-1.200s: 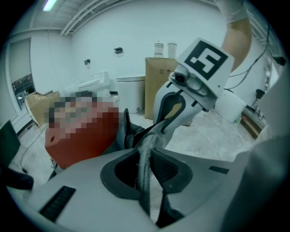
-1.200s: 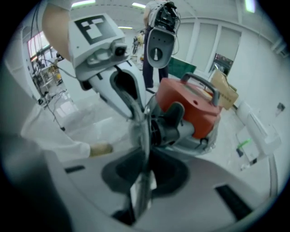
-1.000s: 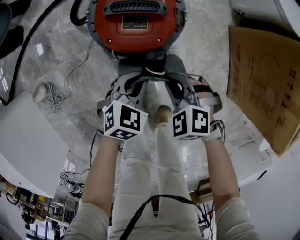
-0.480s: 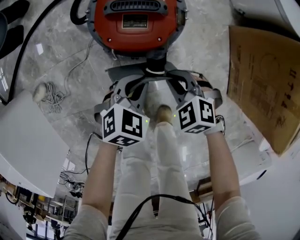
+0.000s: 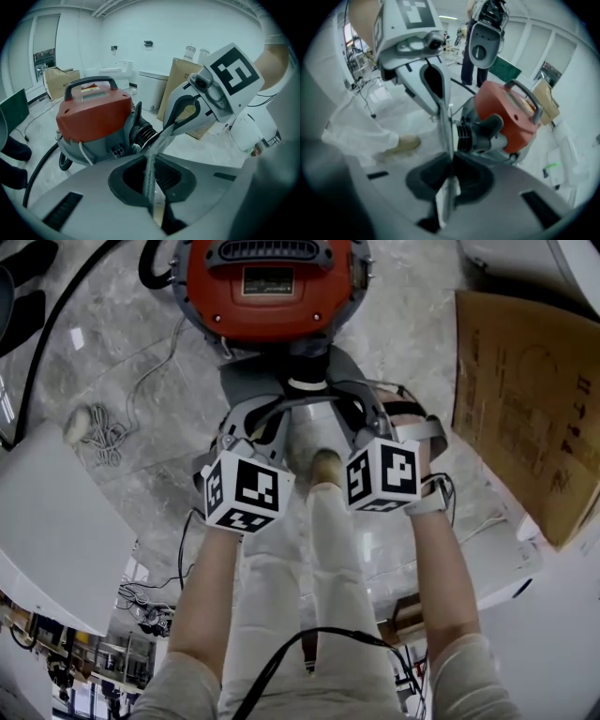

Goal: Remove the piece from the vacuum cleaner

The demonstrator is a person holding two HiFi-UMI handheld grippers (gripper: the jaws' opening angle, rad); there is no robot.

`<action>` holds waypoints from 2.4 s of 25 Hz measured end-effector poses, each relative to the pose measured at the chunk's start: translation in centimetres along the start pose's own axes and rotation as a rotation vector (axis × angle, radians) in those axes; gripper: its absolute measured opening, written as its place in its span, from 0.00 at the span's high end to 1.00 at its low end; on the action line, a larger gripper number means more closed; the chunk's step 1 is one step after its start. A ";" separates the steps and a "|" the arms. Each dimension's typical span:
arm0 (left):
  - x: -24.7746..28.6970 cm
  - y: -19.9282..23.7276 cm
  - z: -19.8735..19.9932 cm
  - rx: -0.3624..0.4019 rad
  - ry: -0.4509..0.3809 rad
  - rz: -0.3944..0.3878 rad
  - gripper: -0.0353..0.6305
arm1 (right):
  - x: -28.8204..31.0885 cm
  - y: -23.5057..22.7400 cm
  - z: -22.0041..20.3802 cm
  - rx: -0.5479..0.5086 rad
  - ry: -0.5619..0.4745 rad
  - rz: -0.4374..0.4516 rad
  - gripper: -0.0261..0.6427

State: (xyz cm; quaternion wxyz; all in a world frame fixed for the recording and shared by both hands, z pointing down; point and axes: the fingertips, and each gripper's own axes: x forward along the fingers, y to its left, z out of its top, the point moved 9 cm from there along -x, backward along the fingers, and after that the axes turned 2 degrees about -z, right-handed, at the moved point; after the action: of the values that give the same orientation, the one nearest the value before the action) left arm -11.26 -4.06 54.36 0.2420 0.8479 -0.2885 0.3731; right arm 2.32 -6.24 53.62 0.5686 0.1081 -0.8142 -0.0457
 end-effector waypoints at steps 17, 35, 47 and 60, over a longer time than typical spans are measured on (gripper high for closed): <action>-0.5 -0.2 1.2 0.056 0.027 0.018 0.89 | 0.3 0.4 -0.9 0.180 -0.045 0.006 0.90; -0.3 -0.1 0.7 0.030 0.037 0.005 0.89 | 0.7 0.7 -0.6 0.150 -0.002 0.007 0.90; 1.6 1.1 -1.8 -0.153 0.026 -0.048 0.89 | -0.5 1.2 1.3 0.031 0.055 -0.040 0.90; -0.2 -0.9 1.3 -0.033 0.050 -0.015 0.89 | 1.5 1.0 -2.1 0.379 -0.078 0.047 0.90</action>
State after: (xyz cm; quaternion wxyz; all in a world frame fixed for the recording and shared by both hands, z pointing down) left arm -10.13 -4.16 53.30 0.2658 0.8365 -0.2819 0.3873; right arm 3.64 -5.54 55.90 0.5070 0.1923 -0.8320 0.1174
